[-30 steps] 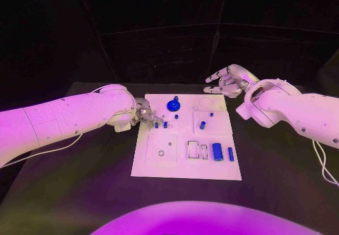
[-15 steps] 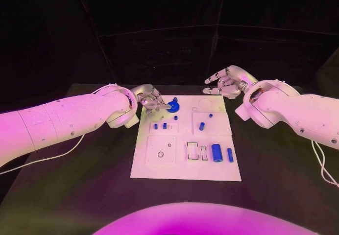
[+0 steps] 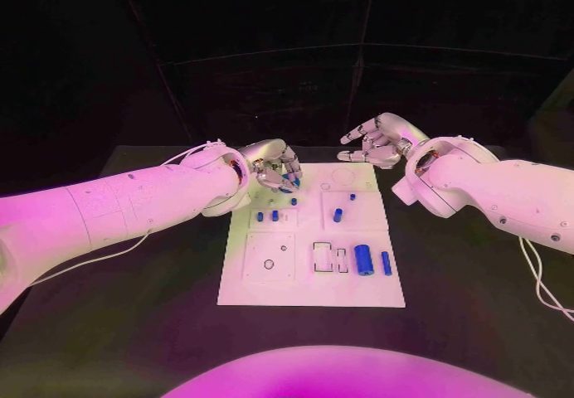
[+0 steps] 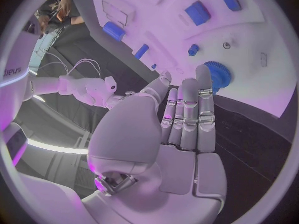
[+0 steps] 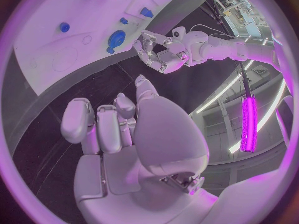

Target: Assemble the parts on the task board

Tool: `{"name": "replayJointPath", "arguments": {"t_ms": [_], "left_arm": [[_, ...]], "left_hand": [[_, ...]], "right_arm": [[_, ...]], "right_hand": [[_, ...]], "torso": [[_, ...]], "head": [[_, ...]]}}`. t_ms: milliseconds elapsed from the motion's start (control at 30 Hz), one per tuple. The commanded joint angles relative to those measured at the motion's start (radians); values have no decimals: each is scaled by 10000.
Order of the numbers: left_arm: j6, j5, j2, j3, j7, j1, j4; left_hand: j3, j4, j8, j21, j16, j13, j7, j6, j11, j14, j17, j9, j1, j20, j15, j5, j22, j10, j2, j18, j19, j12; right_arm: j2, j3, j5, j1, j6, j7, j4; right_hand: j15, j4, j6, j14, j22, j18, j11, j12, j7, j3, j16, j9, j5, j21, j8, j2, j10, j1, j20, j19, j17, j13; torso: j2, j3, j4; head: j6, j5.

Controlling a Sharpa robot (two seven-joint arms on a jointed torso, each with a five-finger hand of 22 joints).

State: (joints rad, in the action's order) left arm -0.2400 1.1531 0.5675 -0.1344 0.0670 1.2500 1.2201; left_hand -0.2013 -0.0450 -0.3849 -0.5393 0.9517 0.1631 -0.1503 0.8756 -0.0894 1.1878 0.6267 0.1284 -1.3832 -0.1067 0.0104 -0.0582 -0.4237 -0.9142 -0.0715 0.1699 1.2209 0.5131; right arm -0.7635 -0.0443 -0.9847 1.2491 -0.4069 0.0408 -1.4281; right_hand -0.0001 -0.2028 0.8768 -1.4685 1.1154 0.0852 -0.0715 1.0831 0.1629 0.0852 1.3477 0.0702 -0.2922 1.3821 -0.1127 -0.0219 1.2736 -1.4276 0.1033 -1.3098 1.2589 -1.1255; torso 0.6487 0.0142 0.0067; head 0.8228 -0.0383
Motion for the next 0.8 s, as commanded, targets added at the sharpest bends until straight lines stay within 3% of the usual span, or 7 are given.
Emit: {"name": "replayJointPath", "arguments": {"t_ms": [33, 67, 100, 167, 300, 567, 800], "left_arm": [[260, 1932, -169, -18, 630, -3, -228], [378, 2155, -250, -29, 579, -9, -333], [556, 2417, -358, -41, 498, -18, -484], [772, 2671, -502, -54, 399, -31, -694], [1178, 2980, -673, -68, 219, -60, -936], [2003, 3247, -910, -73, -142, -84, -1182], [2162, 3286, -1104, -74, -152, -103, -1397]], "left_hand": [[-53, -151, 307, -129, 676, -292, 48, 187, 10, 638, 736, -170, 39, 38, -49, -19, -37, -140, -141, 142, 332, -338], [-82, -212, 442, -199, 1050, -414, 64, 276, 19, 947, 1157, -239, 80, 60, -65, -21, -62, -206, -162, 139, 509, -475], [-117, -270, 590, -358, 1828, -558, 85, 394, 36, 1533, 2118, -313, 140, 88, -101, -27, -129, -261, -164, 134, 834, -647], [-159, -358, 804, -594, 2767, -762, 103, 566, 43, 2166, 3316, -413, 235, 134, -135, -24, -242, -366, -175, 128, 1263, -894], [-234, -471, 1090, -869, 3629, -979, 113, 809, 67, 2669, 4469, -528, 369, 180, -165, -27, -402, -583, -148, 118, 1675, -1198], [-338, -549, 1336, -1512, 4048, -1005, 134, 1074, 91, 2908, 5001, -585, 513, 208, -188, -30, -1042, -836, -55, 28, 2001, -1480], [-425, -595, 1442, -1799, 4088, -1008, 130, 1139, 90, 2937, 5016, -599, 528, 214, -193, -37, -1356, -922, -3, -19, 2081, -1605]], "right_arm": [[18, 6, -28, 18, 63, -77, -3], [23, 6, -28, 18, 63, -79, -1], [32, 6, -28, 18, 61, -82, 2], [47, 6, -28, 18, 51, -89, 8], [80, 6, -28, 17, 9, -107, 22], [149, 6, -28, 15, -3, -87, 76], [192, 6, -28, 14, 24, -65, 103]], "right_hand": [[-63, -4, 65, -345, -4, 77, 1, -8, -13, 68, -31, -10, -45, -40, -39, 82, -41, 44, -3, 23, -7, 5], [-63, -4, 65, -345, -4, 77, 1, -8, -13, 68, -31, -10, -45, -40, -39, 82, -41, 44, -3, 23, -7, 5], [-63, -4, 65, -345, -4, 77, 1, -8, -13, 68, -31, -10, -45, -40, -39, 82, -41, 44, -3, 23, -7, 5], [-63, -4, 65, -345, -4, 77, 1, -8, -13, 68, -31, -10, -45, -40, -39, 82, -41, 44, -3, 23, -7, 5], [-63, -5, 67, -345, -12, 79, 2, -17, -14, 69, -34, -9, -50, -43, -41, 88, -46, 40, -3, 27, -10, 14], [-64, -4, 71, -344, -19, 80, 4, -19, -16, 69, -40, -9, -63, -48, -45, 102, -48, 29, -3, 30, -16, 18], [-66, -1, 78, -345, -26, 81, 6, -22, -19, 67, -44, -7, -81, -52, -51, 120, -51, 11, -4, 31, -18, 22]], "torso": [[-6, -1, 2], [-7, -1, 10], [-8, 2, 13], [-5, 3, 7], [-9, 4, 2], [-4, 0, 4], [-9, 7, 22]], "head": [[-8, 33], [-10, 43], [-22, 46], [-35, 39], [-40, 48], [-28, 90], [-6, 74]]}}
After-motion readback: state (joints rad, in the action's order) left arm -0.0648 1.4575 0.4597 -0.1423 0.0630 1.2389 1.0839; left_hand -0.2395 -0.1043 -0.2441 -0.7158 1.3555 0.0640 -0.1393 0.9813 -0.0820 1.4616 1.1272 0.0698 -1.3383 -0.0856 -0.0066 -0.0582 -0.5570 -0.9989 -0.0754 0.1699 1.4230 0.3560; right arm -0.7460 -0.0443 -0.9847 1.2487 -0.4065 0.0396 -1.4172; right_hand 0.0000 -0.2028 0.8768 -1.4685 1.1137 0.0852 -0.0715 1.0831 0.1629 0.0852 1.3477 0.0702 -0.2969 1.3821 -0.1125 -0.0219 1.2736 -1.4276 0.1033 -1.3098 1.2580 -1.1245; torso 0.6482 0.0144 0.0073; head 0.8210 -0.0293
